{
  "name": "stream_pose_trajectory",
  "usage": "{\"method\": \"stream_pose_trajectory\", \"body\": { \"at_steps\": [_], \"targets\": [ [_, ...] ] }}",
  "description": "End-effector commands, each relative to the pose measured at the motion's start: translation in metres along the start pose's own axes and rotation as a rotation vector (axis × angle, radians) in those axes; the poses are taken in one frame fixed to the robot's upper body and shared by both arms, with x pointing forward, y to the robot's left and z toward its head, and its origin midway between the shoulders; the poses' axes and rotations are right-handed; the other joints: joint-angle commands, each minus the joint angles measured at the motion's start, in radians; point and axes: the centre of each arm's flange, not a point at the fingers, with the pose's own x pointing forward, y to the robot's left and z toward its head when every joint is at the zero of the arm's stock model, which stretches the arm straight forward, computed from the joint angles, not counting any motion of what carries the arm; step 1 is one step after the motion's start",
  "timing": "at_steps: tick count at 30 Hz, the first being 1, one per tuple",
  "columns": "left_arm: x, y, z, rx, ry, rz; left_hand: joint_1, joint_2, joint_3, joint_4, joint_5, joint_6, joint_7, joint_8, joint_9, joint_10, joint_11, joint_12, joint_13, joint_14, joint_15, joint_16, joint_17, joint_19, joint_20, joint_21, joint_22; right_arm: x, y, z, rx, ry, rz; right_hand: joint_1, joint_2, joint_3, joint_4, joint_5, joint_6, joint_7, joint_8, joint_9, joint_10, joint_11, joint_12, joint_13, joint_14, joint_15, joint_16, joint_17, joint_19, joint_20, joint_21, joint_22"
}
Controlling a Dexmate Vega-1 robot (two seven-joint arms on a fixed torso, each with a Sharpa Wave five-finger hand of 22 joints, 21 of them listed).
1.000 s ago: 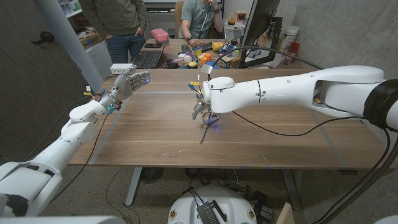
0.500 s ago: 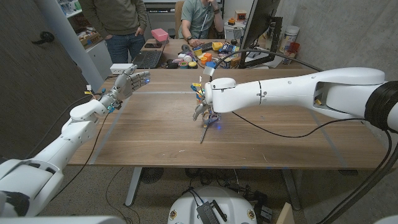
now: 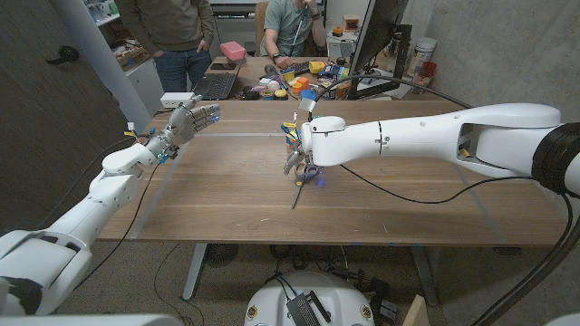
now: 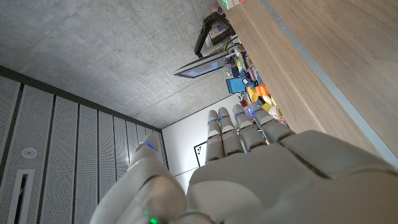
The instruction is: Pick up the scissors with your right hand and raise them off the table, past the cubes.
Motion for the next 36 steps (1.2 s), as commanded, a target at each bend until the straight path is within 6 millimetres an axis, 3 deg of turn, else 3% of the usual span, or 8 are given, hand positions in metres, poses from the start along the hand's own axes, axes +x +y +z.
{"method": "stream_pose_trajectory", "body": {
  "at_steps": [1, 20, 36],
  "targets": [
    [0.002, 0.001, 0.002, -0.005, 0.002, -0.028, -0.007, 0.005, -0.003, 0.001, 0.006, -0.005, -0.004, -0.003, 0.005, -0.005, 0.003, -0.002, 0.004, -0.003, -0.003, 0.001, 0.002, 0.000, 0.002, 0.007, 0.004, -0.006, 0.008, -0.009, 0.023, 0.044, -0.053, 0.012, 0.001, 0.003, -0.006, -0.005, 0.011, -0.004, -0.001, 0.002, -0.003, 0.001, -0.003, 0.005, -0.008, -0.001, -0.004, 0.000, -0.005, -0.001, -0.005, 0.004],
    [0.012, -0.002, -0.005, -0.024, -0.010, -0.065, -0.006, 0.008, -0.003, 0.000, 0.007, -0.006, -0.004, -0.002, 0.005, -0.011, -0.001, -0.003, 0.004, -0.006, 0.000, 0.001, 0.002, -0.003, 0.000, 0.007, 0.004, -0.013, 0.030, 0.001, 0.088, 0.048, -0.012, 0.019, 0.003, 0.003, -0.008, -0.007, 0.019, -0.002, -0.003, 0.002, 0.000, 0.000, 0.000, 0.006, -0.015, -0.001, -0.001, 0.001, -0.017, -0.001, -0.006, 0.005],
    [0.010, 0.002, -0.011, -0.010, 0.016, -0.096, -0.005, 0.010, -0.004, 0.000, 0.008, -0.004, -0.003, 0.001, 0.006, -0.012, -0.003, -0.002, 0.004, -0.007, 0.001, 0.002, 0.002, -0.007, 0.001, 0.006, 0.004, 0.010, 0.057, 0.008, 0.125, 0.070, -0.022, 0.030, 0.006, 0.005, -0.011, -0.008, 0.024, 0.000, -0.004, 0.002, -0.010, 0.006, -0.003, 0.006, -0.025, -0.002, -0.002, 0.001, -0.025, -0.002, -0.006, 0.005]
  ]
}}
